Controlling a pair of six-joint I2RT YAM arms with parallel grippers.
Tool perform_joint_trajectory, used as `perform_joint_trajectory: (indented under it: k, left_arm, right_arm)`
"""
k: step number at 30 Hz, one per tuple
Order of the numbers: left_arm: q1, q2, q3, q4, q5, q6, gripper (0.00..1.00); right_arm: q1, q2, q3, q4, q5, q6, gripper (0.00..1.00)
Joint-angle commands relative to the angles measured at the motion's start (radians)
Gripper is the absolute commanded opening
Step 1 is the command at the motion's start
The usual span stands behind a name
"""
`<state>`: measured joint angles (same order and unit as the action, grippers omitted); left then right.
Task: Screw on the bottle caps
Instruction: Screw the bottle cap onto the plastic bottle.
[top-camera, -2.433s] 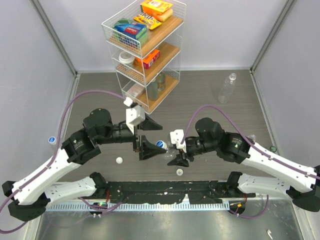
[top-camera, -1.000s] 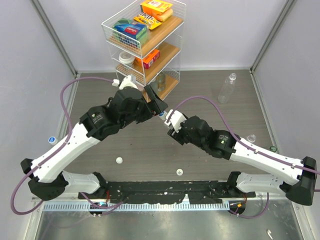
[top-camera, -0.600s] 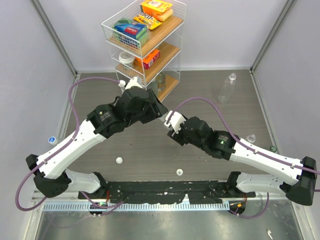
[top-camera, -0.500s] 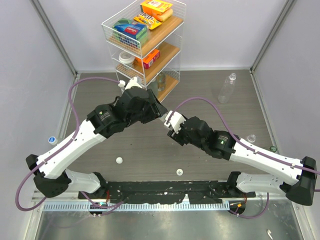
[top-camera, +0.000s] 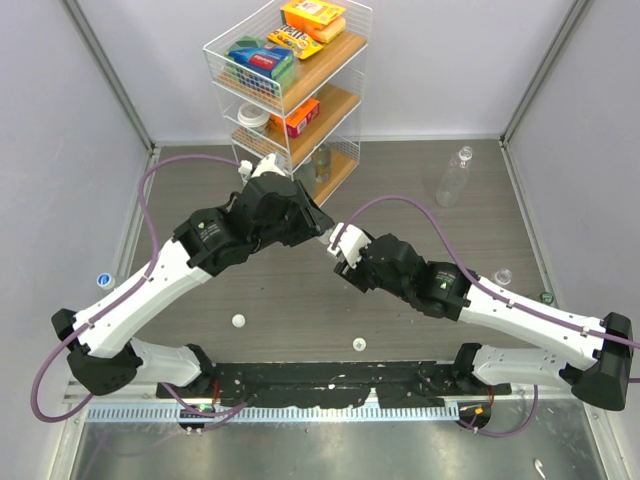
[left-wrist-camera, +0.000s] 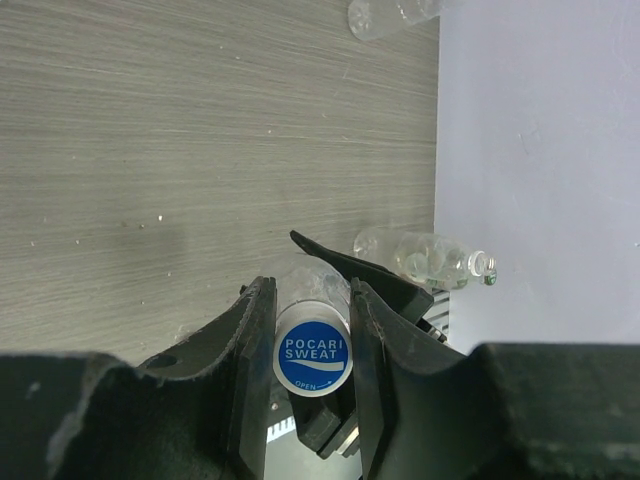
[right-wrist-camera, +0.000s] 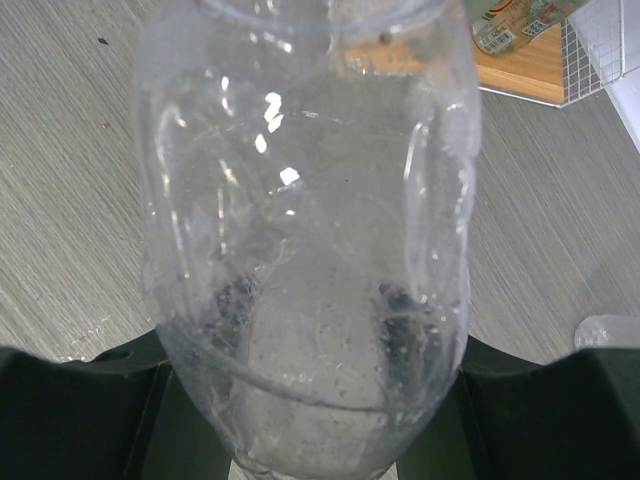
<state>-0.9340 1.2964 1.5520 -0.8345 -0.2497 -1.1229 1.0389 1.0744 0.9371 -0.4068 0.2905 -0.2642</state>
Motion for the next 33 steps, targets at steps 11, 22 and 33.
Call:
perform_joint_trajectory:
  k: [11, 22, 33]
  left_arm:
    - [0.0, -0.039, -0.053, 0.12, 0.21, 0.171, 0.03]
    - [0.0, -0.115, -0.173, 0.323, 0.513, 0.425, 0.0]
    - [0.0, -0.18, -0.274, 0.477, 0.868, 0.65, 0.0]
  right_arm:
    - [0.003, -0.01, 0.037, 0.017, -0.069, 0.011, 0.01]
    - [-0.016, -0.068, 0.074, 0.014, -0.461, -0.043, 0.01]
    - [-0.074, -0.079, 0.101, 0.014, -0.74, -0.063, 0.01]
